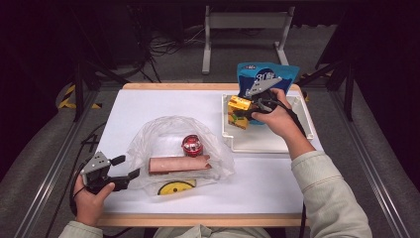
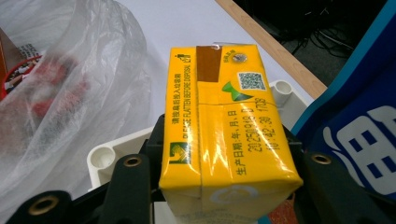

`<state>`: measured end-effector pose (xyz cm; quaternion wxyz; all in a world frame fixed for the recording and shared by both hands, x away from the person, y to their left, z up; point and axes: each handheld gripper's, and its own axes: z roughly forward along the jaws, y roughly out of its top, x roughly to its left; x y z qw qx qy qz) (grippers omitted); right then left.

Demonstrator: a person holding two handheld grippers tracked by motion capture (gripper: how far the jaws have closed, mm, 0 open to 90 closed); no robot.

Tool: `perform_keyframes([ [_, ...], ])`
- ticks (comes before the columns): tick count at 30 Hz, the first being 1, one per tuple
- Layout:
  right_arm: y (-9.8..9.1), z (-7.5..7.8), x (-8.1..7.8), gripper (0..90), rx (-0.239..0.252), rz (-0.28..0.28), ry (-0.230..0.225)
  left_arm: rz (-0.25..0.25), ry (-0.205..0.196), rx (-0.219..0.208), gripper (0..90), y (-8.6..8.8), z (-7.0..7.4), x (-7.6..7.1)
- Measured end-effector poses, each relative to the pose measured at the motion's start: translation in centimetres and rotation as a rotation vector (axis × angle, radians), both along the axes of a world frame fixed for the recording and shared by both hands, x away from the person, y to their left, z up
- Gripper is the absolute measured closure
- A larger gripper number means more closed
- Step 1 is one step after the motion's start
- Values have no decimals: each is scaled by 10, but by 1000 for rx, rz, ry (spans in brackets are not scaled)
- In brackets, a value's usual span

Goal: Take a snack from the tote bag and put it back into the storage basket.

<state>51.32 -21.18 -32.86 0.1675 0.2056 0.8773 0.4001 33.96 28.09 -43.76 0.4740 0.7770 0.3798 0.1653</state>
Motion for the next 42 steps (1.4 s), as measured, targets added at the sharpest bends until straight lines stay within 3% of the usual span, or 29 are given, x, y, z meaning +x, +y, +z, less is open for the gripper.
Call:
perform_keyframes([
  [35,11,-46,9,552,-40,-32,56,4,4,3,214,0,0,0],
  [42,10,-49,11,548,-22,-45,51,6,6,7,214,0,0,0],
])
